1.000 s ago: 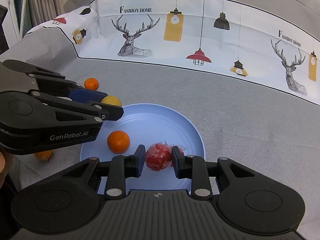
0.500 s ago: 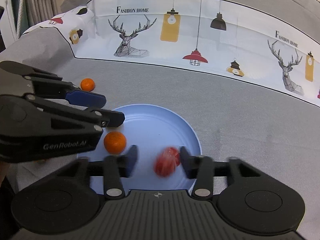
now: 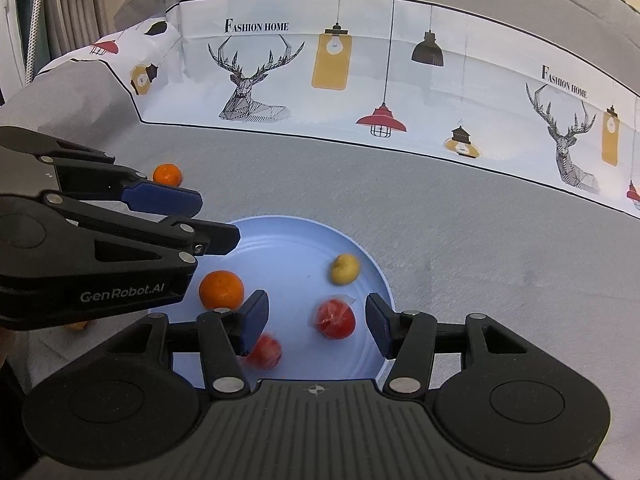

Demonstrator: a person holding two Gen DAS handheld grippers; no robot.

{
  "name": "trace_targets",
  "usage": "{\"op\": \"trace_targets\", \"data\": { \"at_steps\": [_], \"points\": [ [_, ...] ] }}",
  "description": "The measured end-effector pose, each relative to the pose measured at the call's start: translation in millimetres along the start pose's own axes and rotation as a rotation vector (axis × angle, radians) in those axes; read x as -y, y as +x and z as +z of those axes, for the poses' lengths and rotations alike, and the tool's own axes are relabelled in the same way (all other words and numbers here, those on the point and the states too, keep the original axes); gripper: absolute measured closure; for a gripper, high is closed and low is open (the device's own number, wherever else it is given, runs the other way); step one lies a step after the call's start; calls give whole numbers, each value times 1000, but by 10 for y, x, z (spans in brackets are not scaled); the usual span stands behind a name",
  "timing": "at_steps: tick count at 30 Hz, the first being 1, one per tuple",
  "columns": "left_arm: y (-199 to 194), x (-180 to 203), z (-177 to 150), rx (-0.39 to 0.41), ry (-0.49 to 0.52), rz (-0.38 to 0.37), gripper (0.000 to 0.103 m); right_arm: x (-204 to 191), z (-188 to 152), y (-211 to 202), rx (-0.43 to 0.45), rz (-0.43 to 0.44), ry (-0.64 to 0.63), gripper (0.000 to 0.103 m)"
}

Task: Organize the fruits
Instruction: 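Lower both held fruits onto the blue plate and open both grippers, then move both grippers back toward the remaining oranges and dates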

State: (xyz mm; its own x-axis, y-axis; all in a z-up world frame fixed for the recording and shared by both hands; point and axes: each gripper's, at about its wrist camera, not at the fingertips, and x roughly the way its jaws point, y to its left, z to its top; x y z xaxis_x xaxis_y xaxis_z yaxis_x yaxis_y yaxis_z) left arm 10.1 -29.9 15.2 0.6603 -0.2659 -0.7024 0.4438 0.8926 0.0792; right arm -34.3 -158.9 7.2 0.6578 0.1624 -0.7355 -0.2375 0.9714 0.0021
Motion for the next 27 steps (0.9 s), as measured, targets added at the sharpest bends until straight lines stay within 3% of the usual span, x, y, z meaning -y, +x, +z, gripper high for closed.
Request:
{"op": "trace_targets", "data": {
  "at_steps": [15, 23, 27],
  "points": [
    [1, -5, 18, 4, -9, 11, 67, -12, 1, -6, 23, -22, 4, 47],
    [-10, -59, 43, 10, -32, 26, 78, -20, 17, -12, 33, -24, 8, 48],
    [8, -131, 62, 2, -61, 41, 84, -31, 20, -10, 37, -20, 5, 57]
  ]
}}
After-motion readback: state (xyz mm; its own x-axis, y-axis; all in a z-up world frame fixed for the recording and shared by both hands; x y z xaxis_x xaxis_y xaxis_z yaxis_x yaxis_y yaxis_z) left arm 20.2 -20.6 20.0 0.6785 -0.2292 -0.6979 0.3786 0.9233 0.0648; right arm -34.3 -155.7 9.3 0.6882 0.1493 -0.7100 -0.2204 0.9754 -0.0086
